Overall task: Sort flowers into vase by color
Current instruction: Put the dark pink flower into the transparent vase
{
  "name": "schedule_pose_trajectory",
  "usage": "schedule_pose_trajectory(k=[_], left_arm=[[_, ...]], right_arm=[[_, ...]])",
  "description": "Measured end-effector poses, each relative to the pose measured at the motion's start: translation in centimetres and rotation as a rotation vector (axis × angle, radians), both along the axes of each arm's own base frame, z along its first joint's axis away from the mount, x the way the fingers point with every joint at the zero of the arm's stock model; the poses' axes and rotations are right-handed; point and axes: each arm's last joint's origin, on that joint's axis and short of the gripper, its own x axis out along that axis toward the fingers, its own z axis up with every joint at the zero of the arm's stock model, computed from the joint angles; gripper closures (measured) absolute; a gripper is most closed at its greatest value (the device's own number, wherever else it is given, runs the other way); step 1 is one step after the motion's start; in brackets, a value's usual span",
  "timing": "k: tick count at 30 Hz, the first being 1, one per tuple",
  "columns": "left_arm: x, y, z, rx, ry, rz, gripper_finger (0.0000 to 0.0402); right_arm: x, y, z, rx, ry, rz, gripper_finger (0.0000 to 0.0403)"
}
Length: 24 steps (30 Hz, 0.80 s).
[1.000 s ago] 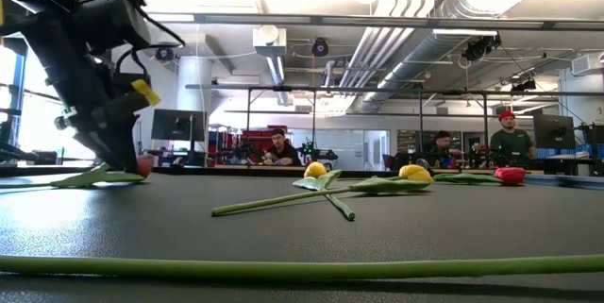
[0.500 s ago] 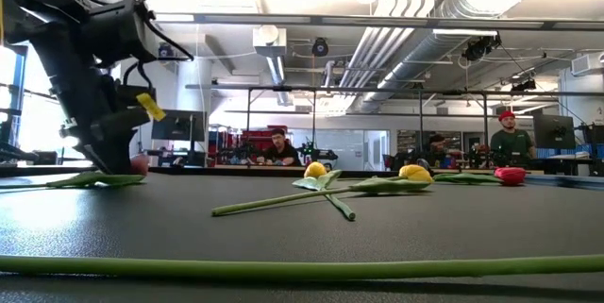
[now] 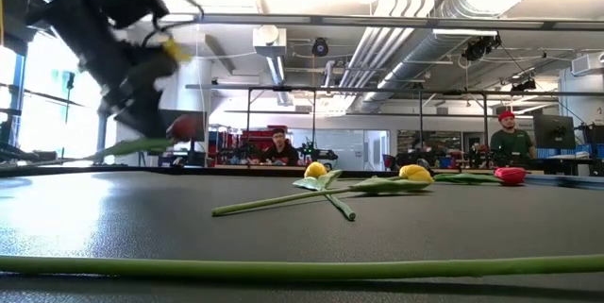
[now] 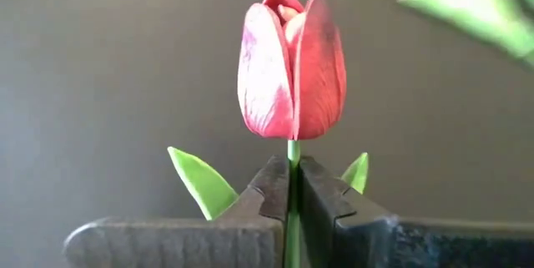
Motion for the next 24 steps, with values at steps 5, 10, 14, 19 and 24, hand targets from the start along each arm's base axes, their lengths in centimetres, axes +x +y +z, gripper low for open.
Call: schedule_pose_trajectory(k=[5,10,14,19,24], left_arm=[[1.1,0.0,2.5,0.047,-0.248,-0.075,0.04],[2.4,-0.2,5.3,0.129,-0.515,-0.209,0.0401],[3.1,-0.4,6.7,0.188,-0.665,-0.294,0.0401],[4.0,-0.5,7.7,0.262,-0.803,-0.353,0.0401],[4.8,-0.8,8.8,0.327,-0.995,-0.441,0.0401]], right_arm=[[1.4,-0.6,-2.1,0.02,0.034,-0.03,0.0234],[3.8,-1.4,-4.3,0.052,0.058,0.003,0.0234],[5.9,-1.9,-5.1,0.087,0.024,0.13,0.0234],[7.6,-2.7,-6.0,0.082,-0.049,0.256,0.0234],[8.4,-3.5,-7.4,0.055,-0.127,0.285,0.0233]])
